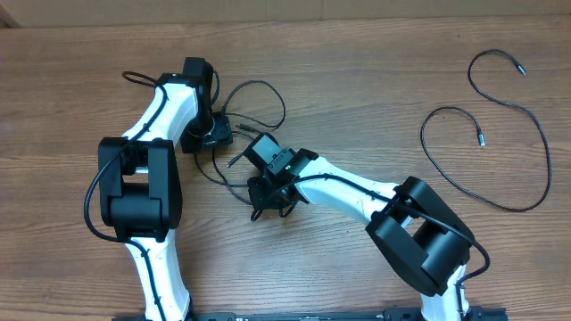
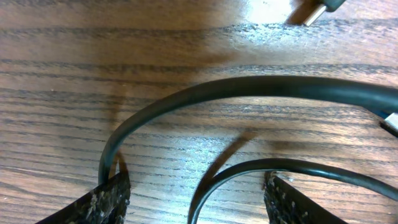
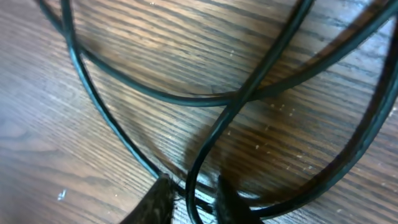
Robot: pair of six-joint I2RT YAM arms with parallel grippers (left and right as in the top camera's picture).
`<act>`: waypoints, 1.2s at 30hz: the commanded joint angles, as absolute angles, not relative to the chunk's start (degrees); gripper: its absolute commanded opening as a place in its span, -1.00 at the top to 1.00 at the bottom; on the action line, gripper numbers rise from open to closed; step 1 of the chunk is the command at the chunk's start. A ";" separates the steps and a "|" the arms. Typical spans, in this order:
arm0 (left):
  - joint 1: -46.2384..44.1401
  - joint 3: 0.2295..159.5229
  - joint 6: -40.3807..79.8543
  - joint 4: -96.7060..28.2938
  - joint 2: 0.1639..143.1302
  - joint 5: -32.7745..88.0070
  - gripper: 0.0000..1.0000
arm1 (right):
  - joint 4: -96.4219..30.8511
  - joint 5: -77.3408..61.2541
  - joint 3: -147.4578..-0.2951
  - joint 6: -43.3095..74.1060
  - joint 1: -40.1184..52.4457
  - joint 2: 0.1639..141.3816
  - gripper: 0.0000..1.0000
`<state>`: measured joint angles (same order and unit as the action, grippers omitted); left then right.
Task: Untangle cables
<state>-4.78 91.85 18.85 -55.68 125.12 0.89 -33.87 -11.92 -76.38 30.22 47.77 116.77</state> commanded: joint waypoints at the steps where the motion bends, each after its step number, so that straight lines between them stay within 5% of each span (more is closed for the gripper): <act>1: -5.17 89.71 17.32 -54.76 128.14 4.54 -0.40 | -33.41 -11.57 -76.07 30.65 48.05 118.34 0.71; 4: -5.17 89.71 17.32 -54.76 128.14 4.54 -0.39 | -33.39 -11.57 -76.07 30.63 48.05 118.39 0.92; 36: -5.17 89.71 17.32 -54.17 128.14 2.81 -0.47 | -32.16 -14.22 -76.09 29.98 47.79 118.39 0.92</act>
